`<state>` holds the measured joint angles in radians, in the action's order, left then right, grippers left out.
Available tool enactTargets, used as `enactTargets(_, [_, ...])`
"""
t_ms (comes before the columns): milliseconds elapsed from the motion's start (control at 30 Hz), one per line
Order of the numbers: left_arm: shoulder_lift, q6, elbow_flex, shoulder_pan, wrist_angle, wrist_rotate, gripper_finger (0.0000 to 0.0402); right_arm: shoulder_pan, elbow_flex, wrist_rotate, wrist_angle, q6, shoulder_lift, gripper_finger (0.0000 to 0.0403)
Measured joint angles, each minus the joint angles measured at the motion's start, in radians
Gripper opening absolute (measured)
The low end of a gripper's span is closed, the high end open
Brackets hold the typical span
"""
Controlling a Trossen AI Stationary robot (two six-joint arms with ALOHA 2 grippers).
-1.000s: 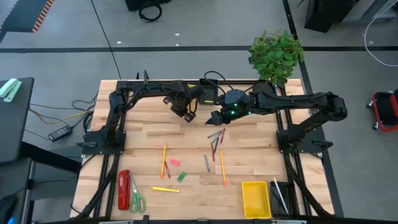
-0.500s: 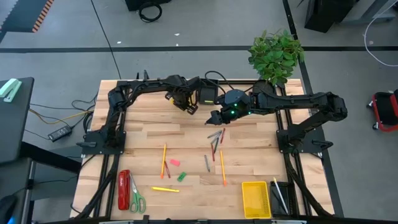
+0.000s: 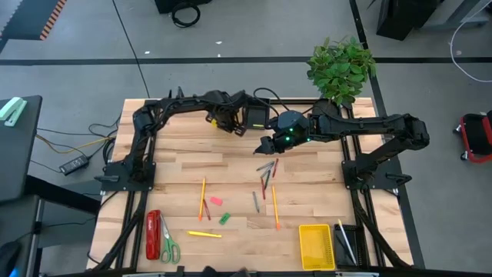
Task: Sort crayons/erasers/pens/pencils in bins
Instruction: Adjust the top yellow bin
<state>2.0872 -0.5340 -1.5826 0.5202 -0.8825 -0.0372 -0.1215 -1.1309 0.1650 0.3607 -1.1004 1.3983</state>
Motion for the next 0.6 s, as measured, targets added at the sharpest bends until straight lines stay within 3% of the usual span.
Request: enactTargets(600, [-0.016,0.004,-0.045,0.017,-0.056,-0.037,0.0026,0.000,0.000,-0.042,0.003,-0.016,0.000,0.0127])
